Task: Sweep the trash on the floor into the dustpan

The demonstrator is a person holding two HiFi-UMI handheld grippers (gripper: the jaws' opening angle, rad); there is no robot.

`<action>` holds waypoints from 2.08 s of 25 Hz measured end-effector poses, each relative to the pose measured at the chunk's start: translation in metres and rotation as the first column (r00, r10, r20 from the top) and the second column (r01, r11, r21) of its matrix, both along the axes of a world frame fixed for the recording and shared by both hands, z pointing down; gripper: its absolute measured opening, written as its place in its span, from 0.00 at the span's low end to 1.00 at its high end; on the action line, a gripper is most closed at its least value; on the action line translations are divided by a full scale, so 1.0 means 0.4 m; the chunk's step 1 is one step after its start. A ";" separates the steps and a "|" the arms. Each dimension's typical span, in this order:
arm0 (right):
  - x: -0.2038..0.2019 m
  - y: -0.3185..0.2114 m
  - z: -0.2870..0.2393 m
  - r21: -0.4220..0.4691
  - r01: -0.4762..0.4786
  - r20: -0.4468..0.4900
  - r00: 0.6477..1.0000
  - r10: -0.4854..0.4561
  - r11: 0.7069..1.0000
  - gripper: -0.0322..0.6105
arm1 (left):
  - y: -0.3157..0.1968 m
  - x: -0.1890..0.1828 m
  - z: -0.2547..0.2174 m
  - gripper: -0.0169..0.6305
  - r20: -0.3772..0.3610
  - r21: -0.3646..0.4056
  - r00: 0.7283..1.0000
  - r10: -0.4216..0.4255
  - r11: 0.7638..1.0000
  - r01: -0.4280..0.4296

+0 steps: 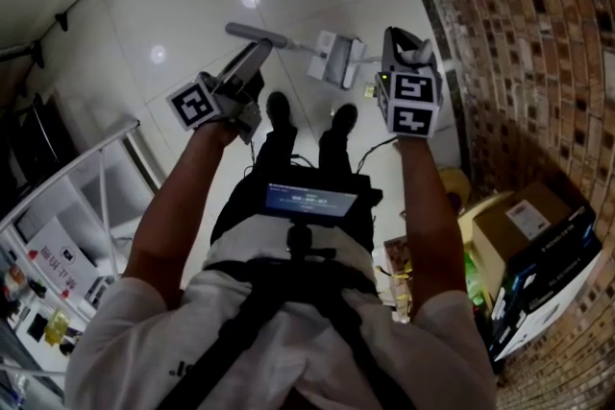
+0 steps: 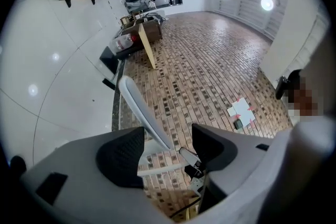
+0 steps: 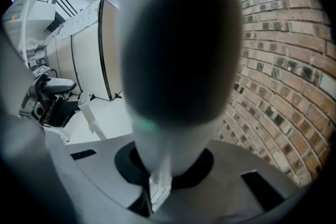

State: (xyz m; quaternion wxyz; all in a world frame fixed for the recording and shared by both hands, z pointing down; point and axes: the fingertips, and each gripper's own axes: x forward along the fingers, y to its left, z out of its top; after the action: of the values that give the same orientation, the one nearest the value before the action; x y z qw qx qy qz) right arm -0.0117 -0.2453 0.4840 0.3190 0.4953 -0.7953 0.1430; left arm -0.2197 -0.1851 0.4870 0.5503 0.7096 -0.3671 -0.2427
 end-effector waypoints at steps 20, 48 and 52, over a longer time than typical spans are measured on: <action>0.430 -0.135 -0.069 0.155 0.134 -0.165 0.980 -0.108 0.979 0.05 | -0.181 0.056 0.014 0.17 -0.094 0.072 0.989 -0.117 0.990 0.124; 0.293 -0.019 -0.048 0.095 -0.015 0.274 0.962 -0.012 0.995 0.08 | -0.133 0.025 0.018 0.14 -0.125 0.071 0.978 -0.167 0.982 0.177; 0.216 0.066 -0.067 0.076 0.176 0.242 0.952 -0.189 0.982 0.08 | -0.129 0.012 0.022 0.14 -0.123 0.064 0.979 -0.162 0.983 0.170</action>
State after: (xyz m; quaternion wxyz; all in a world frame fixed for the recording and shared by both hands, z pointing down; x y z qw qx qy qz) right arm 0.0748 -0.2190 0.4573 0.2156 0.4064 -0.8748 0.1523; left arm -0.2149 -0.2365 0.4958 0.5218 0.6810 -0.3828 -0.3426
